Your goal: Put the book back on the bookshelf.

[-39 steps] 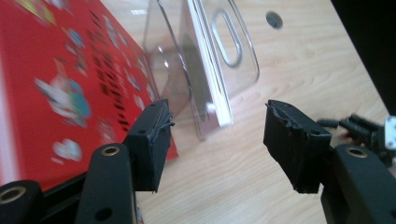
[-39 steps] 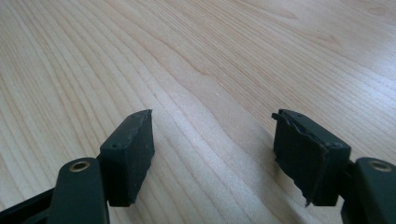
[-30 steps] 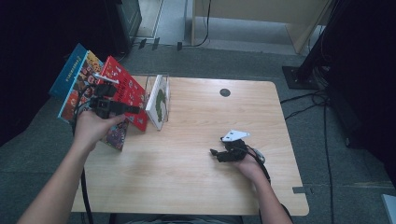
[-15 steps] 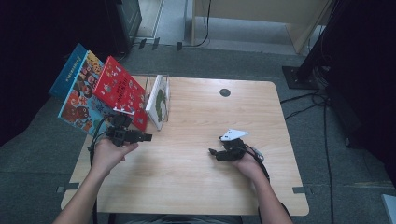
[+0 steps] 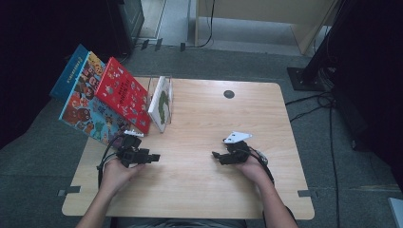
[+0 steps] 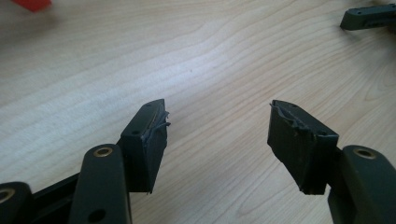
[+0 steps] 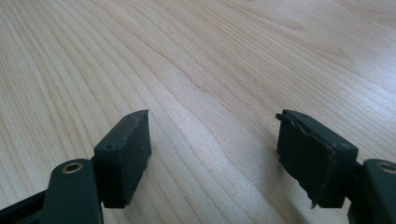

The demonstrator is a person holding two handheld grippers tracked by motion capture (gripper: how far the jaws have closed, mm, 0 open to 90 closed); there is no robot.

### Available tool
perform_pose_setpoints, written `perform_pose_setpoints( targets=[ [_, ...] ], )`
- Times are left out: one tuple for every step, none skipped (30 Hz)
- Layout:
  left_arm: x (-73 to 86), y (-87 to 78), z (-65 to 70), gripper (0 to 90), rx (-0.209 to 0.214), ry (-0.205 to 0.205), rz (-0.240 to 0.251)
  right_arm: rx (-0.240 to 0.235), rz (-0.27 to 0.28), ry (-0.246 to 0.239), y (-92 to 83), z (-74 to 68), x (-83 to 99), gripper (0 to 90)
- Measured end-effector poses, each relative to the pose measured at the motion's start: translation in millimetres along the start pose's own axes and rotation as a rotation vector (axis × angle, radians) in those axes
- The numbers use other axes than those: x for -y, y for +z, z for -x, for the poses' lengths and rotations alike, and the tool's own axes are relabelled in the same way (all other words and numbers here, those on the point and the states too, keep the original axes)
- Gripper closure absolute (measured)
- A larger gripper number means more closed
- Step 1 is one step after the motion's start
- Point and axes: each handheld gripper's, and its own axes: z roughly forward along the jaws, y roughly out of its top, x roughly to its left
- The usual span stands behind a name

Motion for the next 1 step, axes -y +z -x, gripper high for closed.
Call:
perform_pose_setpoints(
  targets=[
    [1.4, 0.3, -1.8, 37.1, -0.002, -0.004, 0.003, 0.0, -0.001, 0.001, 0.1, -0.2, -0.1, 25.3]
  ],
)
